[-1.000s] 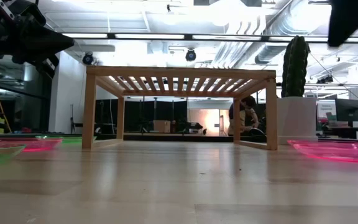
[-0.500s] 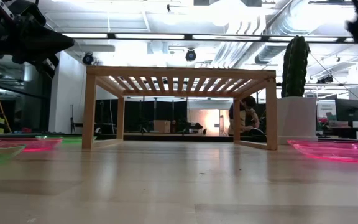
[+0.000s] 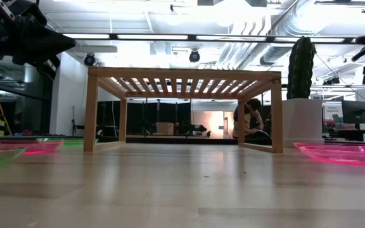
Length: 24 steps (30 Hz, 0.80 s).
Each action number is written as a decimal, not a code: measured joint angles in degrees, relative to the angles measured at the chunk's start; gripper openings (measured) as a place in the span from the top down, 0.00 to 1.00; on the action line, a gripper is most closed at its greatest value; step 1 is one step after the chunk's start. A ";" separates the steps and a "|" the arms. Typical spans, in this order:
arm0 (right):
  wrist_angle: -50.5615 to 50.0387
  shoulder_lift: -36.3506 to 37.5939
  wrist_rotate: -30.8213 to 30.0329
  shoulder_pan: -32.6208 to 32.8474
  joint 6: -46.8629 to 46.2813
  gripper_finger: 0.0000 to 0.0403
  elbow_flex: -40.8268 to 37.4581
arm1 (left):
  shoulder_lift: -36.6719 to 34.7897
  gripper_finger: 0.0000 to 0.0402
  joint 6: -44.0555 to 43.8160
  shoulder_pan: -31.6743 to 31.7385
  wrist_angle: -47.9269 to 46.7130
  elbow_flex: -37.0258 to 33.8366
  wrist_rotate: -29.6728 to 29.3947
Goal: Place and stack plates onto a shelf
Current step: Put the bottom right pink transparent plate on the shelf
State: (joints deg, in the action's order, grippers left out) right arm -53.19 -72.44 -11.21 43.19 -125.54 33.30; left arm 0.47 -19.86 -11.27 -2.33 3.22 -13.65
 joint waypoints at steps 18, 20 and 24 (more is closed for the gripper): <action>11.01 0.18 -2.10 -4.34 -0.10 0.76 -5.95 | -0.02 1.00 0.00 0.00 0.00 0.00 0.00; 12.03 0.17 -2.59 -4.78 0.01 0.80 -5.99 | -0.01 1.00 0.01 -0.01 0.00 0.00 0.00; 13.12 0.17 -3.20 -5.20 0.01 0.83 -5.99 | 0.00 1.00 0.02 -0.01 0.00 0.00 0.00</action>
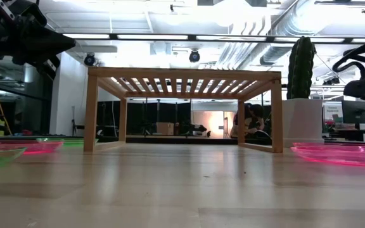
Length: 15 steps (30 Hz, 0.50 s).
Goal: Place and stack plates onto a shelf
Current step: Put the bottom right pink transparent plate on the shelf
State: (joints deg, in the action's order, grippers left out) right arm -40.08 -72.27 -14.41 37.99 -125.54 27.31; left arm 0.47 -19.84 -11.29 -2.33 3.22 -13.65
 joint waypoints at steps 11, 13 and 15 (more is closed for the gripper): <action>1.05 3.81 -0.64 -0.13 1.11 0.99 -0.15 | -0.02 1.00 0.00 0.00 0.00 0.00 0.00; 0.98 6.34 -2.35 -0.13 2.45 1.00 -0.15 | -0.01 1.00 -0.02 0.00 0.00 0.00 0.00; 1.04 9.10 -3.83 -0.13 4.14 1.00 -0.13 | -0.02 1.00 0.00 0.02 0.00 0.00 0.00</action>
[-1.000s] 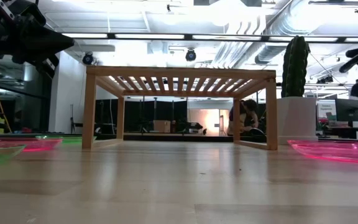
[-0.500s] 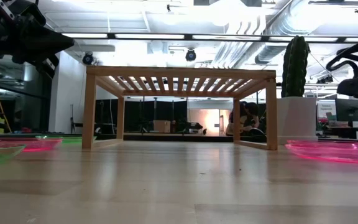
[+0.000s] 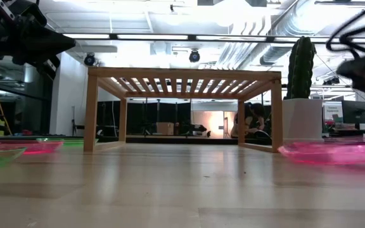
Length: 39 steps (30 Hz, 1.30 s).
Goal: Place and stack plates onto a shelf
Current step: Put the bottom right pink transparent plate on the shelf
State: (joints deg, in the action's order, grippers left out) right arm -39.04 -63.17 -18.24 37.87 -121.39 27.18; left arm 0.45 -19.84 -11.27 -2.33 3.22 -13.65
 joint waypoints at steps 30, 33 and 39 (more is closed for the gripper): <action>0.36 -1.68 -14.94 -0.70 10.47 0.63 0.02 | 0.00 1.00 0.00 -0.02 0.00 0.00 0.00; 0.75 -5.02 -16.60 -1.20 11.09 0.60 0.02 | 0.02 1.00 -0.02 0.00 0.00 0.00 0.00; 6.72 -9.05 -16.88 -1.20 17.20 0.61 0.02 | 0.01 1.00 -0.01 -0.01 0.00 0.00 0.00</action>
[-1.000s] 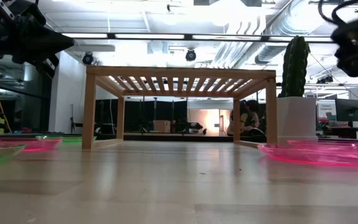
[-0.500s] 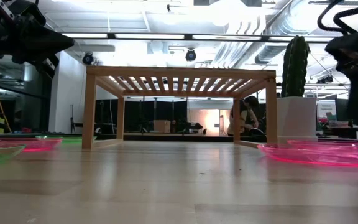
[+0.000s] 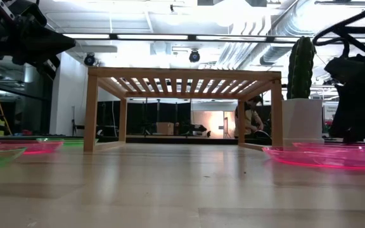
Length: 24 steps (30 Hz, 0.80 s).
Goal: Place and stack plates onto a shelf
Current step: Put the bottom right pink transparent plate on the shelf
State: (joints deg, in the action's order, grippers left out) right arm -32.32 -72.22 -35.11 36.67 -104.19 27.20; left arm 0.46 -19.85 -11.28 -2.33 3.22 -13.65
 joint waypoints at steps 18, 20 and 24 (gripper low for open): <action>9.83 19.12 7.00 -2.55 18.12 0.63 -7.11 | -0.01 1.00 0.01 0.00 0.00 0.00 0.00; 11.27 22.65 6.63 -3.27 17.46 0.63 -10.70 | 0.01 1.00 -0.01 -0.01 0.00 0.00 0.00; 15.05 27.27 4.02 -4.36 15.91 0.63 -16.38 | 0.01 1.00 -0.01 -0.01 0.00 0.00 0.00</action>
State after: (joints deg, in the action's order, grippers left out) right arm -17.27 -44.95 -31.09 32.31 -88.28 10.82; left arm 0.47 -19.86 -11.29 -2.33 3.22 -13.65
